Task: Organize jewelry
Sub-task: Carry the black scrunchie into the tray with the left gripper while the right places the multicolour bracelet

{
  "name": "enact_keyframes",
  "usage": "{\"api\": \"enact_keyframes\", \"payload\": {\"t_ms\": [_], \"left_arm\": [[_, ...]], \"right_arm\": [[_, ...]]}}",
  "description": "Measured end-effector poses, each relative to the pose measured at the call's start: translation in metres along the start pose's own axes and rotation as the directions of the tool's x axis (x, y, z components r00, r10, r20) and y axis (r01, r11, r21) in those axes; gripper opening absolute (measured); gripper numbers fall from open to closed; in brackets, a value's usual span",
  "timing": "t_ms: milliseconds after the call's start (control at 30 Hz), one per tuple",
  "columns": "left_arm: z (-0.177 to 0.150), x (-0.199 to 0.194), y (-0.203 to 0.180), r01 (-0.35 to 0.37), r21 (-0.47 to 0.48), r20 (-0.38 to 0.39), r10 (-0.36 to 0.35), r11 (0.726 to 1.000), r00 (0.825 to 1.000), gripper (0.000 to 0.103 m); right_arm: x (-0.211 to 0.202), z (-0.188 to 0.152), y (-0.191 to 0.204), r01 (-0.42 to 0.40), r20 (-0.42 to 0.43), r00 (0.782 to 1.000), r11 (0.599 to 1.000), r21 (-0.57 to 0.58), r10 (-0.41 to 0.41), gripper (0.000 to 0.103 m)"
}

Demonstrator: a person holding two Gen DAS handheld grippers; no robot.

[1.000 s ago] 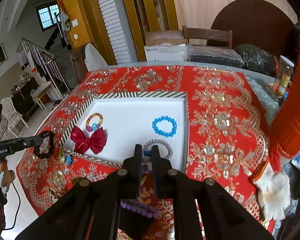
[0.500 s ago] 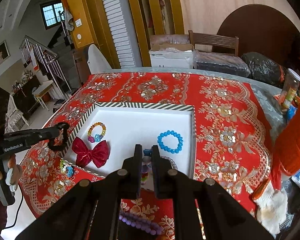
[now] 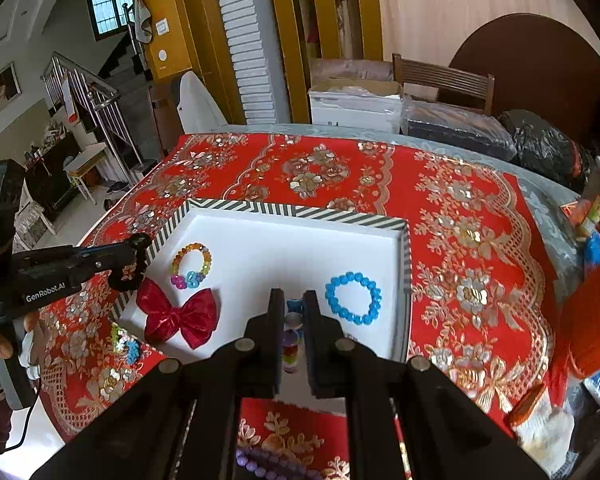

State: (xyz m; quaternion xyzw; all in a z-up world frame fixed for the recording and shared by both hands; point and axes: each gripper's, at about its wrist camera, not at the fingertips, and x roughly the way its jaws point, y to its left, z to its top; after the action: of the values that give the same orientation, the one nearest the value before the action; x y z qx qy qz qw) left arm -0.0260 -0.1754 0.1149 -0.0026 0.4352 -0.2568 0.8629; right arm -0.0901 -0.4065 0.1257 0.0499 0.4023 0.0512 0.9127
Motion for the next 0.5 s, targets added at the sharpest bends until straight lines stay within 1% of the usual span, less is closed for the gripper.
{"api": "enact_keyframes", "payload": {"t_ms": [200,500], "left_arm": [[0.014,0.016,0.002,0.006,-0.009,-0.01,-0.006,1.0,1.0,0.0],[0.043,0.049,0.018,-0.031,-0.037,-0.022,0.03,0.999,0.999,0.0]], "right_arm": [[0.019,0.017,0.0,-0.012,-0.008,1.0,1.0,0.008,0.012,0.009],[0.064,0.054,0.001,-0.013,-0.044,0.999,1.0,0.015,0.013,0.009]]}}
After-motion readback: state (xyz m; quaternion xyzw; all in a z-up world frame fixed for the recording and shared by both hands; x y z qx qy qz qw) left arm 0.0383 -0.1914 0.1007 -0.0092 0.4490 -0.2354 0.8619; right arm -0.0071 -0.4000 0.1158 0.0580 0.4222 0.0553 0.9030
